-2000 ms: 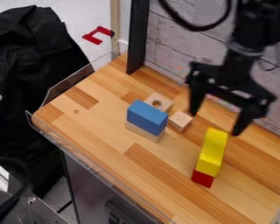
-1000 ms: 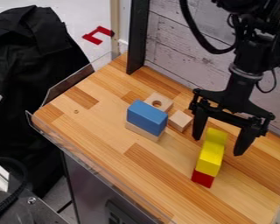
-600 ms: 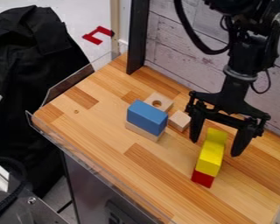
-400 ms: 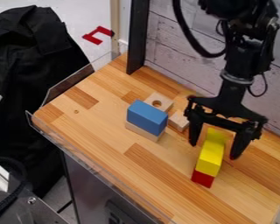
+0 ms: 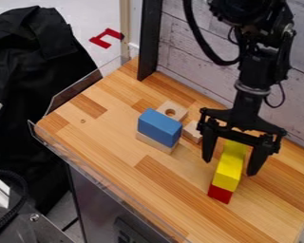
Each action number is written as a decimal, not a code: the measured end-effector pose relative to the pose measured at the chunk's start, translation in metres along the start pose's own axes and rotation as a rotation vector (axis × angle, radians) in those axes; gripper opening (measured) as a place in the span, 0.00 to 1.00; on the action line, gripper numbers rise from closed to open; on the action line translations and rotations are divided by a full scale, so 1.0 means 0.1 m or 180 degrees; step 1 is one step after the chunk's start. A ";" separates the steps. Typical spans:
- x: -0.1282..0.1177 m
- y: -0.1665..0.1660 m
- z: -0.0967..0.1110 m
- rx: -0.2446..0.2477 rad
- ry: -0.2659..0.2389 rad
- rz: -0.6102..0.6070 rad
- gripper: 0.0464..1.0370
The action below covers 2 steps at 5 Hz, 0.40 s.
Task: Put the yellow rectangle on top of the blue rectangle.
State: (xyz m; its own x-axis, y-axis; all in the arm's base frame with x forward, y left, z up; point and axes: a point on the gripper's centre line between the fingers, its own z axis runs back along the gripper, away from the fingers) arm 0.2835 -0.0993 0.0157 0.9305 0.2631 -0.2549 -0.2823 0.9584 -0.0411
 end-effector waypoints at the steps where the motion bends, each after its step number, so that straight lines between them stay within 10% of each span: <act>1: -0.02 0.03 -0.06 -0.0055 0.0023 0.0071 0.67; 2: -0.01 0.03 -0.07 -0.0063 0.0004 0.0093 0.53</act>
State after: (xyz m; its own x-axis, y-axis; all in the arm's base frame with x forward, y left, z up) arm 0.2797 -0.0971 0.0096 0.9214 0.2909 -0.2575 -0.3140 0.9480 -0.0527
